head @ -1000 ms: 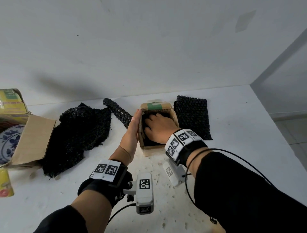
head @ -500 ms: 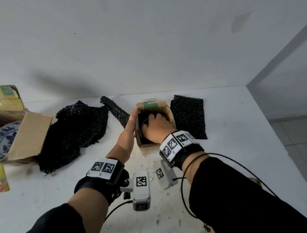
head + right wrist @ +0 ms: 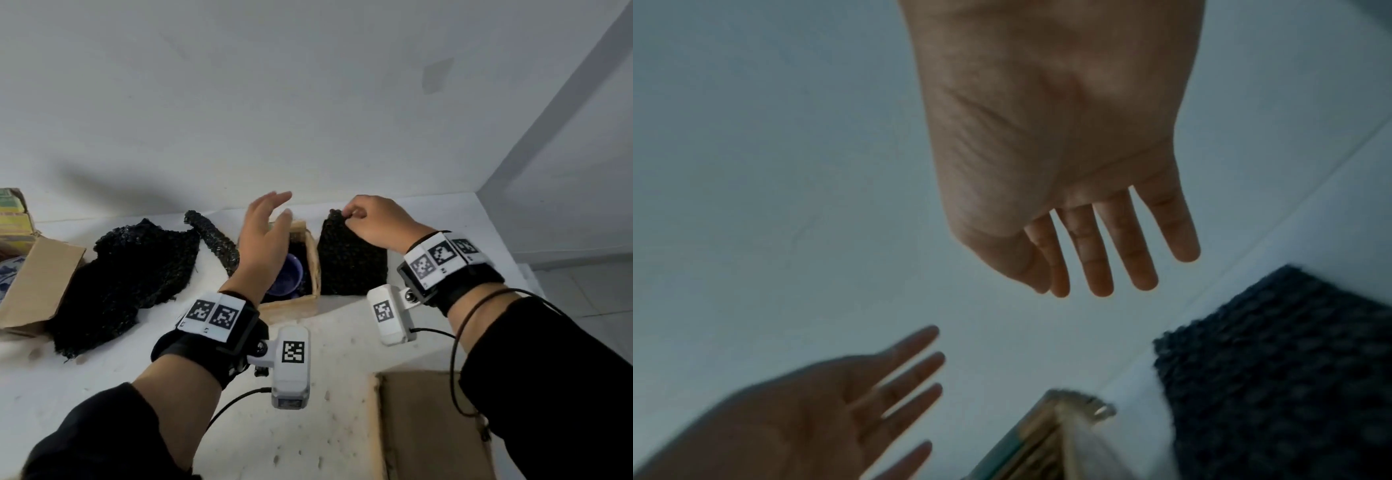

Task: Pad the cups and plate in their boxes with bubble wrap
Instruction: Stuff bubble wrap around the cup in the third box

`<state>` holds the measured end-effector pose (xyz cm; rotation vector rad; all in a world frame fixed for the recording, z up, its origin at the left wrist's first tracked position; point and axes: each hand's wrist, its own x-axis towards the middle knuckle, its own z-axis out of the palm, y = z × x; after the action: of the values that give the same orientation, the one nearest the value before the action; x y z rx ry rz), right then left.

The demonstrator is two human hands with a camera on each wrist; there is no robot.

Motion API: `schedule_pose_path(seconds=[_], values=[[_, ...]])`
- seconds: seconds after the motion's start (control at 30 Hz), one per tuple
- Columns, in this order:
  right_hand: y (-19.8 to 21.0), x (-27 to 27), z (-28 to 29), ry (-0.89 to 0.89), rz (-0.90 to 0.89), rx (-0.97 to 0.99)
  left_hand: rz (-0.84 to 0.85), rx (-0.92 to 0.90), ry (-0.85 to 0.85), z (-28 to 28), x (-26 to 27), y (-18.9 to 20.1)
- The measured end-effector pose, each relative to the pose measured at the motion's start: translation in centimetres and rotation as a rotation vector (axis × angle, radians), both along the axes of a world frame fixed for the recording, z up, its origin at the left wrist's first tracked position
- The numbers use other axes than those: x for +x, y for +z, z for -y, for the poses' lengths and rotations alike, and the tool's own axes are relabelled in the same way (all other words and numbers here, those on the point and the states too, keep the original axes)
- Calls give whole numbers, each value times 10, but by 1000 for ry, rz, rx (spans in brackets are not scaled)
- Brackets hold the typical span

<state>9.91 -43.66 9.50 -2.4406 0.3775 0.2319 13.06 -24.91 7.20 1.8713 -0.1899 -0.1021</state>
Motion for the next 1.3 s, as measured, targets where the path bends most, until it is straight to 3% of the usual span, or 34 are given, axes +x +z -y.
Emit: schedule_pose_path(seconds=[0.17, 0.37, 0.5, 0.67, 0.9, 1.07, 1.3], values=[[-21, -16, 56, -143, -199, 58, -63, 71, -180, 75, -7, -3], [-69, -25, 78, -265, -443, 237, -290, 385, -168, 118, -8, -56], [-100, -20, 79, -388, -416, 323, -449, 528, -82, 125, -10, -89], [-114, -8, 81, -570, -337, 520, -434, 614, 17, 134, -15, -98], [-112, -3, 88, -548, -419, 566, -644, 300, 106, 139, -11, -91], [-93, -7, 96, -578, -334, 567, -562, 157, 86, 140, -12, -67], [-38, -15, 91, -531, -138, 709, -334, 170, 104, 111, -6, -26]])
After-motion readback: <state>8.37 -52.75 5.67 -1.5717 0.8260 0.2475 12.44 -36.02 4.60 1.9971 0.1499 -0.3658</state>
